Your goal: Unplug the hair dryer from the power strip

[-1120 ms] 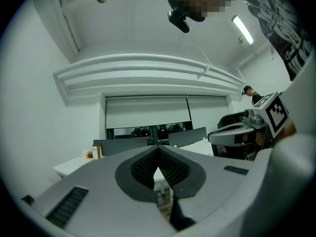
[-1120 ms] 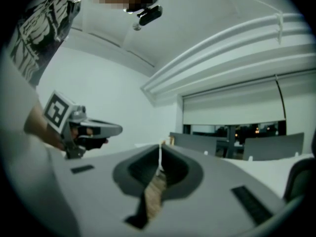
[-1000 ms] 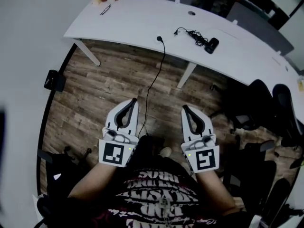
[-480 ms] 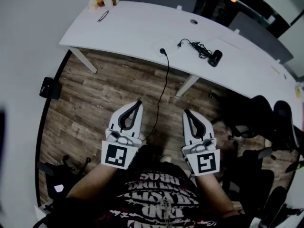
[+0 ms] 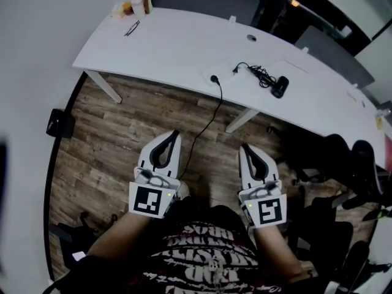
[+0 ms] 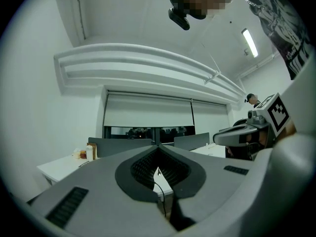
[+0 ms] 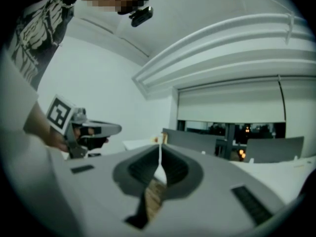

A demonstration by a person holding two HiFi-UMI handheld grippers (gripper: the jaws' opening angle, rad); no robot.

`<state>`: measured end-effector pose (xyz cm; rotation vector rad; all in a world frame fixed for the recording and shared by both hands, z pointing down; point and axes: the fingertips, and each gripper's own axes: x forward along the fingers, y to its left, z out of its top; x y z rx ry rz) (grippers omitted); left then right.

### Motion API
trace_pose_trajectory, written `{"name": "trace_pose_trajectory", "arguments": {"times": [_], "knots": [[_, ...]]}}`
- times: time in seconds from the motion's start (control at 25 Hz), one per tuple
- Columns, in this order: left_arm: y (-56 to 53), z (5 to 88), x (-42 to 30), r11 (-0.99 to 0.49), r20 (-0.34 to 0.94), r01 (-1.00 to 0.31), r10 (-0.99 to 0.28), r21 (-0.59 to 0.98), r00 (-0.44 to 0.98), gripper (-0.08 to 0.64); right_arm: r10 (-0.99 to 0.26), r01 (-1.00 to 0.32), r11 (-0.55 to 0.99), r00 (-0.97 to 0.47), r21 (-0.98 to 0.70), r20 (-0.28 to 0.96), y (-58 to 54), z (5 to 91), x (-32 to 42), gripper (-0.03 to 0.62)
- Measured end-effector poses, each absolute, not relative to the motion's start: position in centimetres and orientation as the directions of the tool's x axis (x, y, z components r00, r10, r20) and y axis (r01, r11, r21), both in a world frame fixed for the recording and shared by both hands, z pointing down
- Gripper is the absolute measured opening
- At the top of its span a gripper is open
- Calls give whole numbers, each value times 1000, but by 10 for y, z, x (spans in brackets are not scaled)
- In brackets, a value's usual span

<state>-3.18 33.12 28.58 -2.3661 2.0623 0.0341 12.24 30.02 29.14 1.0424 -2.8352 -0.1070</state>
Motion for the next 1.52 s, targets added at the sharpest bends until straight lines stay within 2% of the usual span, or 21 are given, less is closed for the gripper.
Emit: {"name": "trace_pose_trajectory", "arguments": {"times": [0.36, 0.8, 1.52], "knots": [[311, 286, -52, -156, -26, -988, -987, 18, 155, 25, -689, -681, 724, -718, 106, 94, 280, 283, 121, 34], [263, 295, -39, -168, -5, -986, -986, -1, 168, 25, -687, -683, 727, -720, 70, 100, 240, 302, 130, 34], [160, 304, -21, -80, 19, -996, -997, 27, 80, 25, -600, -597, 800, -791, 64, 118, 127, 307, 139, 35]]}}
